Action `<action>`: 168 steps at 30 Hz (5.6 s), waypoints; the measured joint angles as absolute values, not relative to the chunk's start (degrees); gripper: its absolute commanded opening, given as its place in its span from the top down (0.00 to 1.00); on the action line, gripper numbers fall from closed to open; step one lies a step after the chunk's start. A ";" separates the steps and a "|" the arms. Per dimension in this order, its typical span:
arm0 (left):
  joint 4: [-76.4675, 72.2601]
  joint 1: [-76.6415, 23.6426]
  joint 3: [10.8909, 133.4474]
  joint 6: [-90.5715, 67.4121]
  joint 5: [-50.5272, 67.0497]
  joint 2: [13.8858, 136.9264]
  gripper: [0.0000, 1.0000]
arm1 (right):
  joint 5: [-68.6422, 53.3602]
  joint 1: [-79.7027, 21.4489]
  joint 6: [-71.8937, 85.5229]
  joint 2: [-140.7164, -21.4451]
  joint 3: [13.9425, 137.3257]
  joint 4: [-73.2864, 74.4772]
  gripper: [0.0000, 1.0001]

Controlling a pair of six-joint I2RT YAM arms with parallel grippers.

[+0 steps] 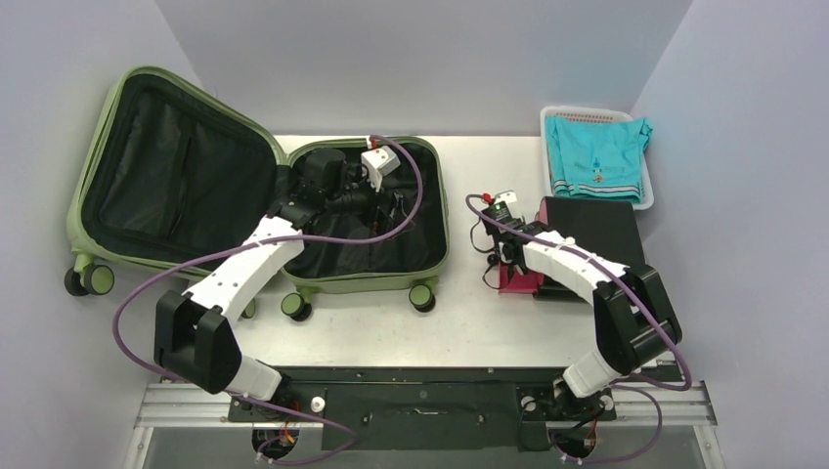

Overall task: Open, take out, and arrange the luggage
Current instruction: Place the personal item in the drawer, then close the drawer of the storage box.

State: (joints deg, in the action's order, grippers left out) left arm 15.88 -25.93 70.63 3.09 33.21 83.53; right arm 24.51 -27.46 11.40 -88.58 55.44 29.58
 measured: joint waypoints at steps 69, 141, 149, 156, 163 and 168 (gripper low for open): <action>20.36 -54.68 91.07 45.89 17.41 122.61 0.04 | -0.30 15.70 -2.46 -71.29 69.06 34.89 0.47; 23.88 -51.11 116.29 24.49 34.70 137.99 0.23 | -16.51 25.54 -1.02 -78.22 68.95 32.71 0.54; 18.17 -52.75 121.84 17.32 37.67 145.21 0.11 | -16.40 25.58 -1.04 -78.24 68.95 32.62 0.54; 10.74 -52.80 125.60 9.34 40.10 150.15 0.11 | -16.36 25.74 -1.06 -78.24 68.95 32.51 0.54; 6.61 -52.77 127.76 3.38 42.09 152.83 0.11 | -15.90 25.91 -1.30 -78.52 68.95 31.88 0.54; 5.21 -52.97 128.77 -0.08 42.59 153.73 0.11 | -15.33 26.13 -2.02 -78.65 69.21 31.79 0.54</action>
State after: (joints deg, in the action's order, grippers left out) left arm 5.21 -52.97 128.77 -0.08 42.59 153.73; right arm -15.33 26.13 -2.02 -78.65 69.21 31.79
